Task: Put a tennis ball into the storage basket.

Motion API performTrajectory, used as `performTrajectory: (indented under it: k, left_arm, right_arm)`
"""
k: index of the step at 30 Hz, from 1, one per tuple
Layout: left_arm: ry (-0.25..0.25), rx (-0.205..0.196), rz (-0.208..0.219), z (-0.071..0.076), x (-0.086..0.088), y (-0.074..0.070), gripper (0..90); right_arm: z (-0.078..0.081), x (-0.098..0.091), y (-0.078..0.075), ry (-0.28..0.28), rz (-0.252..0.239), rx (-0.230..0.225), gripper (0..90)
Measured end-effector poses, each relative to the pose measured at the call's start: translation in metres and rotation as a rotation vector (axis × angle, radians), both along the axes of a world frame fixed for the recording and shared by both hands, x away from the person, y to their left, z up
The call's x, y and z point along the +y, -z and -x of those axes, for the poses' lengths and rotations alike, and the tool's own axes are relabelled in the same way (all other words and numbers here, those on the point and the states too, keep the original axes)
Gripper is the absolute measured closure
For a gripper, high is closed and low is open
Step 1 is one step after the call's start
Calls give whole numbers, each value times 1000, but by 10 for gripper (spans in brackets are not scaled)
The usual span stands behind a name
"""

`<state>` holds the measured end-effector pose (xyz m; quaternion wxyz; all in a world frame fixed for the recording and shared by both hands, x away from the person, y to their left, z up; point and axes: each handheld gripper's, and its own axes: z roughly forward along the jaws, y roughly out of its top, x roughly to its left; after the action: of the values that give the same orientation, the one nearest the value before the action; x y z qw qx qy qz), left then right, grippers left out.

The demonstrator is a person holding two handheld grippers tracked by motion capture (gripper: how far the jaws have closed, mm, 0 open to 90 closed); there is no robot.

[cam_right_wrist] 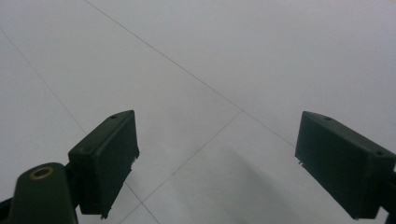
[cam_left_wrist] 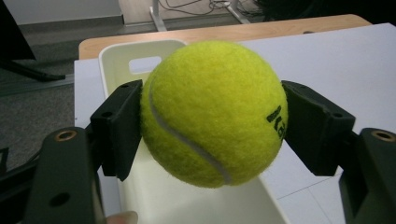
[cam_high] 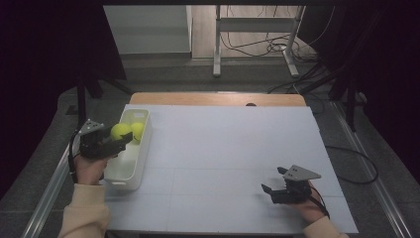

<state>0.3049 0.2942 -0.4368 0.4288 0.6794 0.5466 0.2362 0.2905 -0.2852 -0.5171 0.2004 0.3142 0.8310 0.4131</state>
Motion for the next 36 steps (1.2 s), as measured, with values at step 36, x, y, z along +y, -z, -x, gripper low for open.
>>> performTrajectory:
  k: [36]
  left_arm:
    - [10,180,-138,-14,-10,17,267]
  right_arm:
    - [0,1,1,-10,9,7,137]
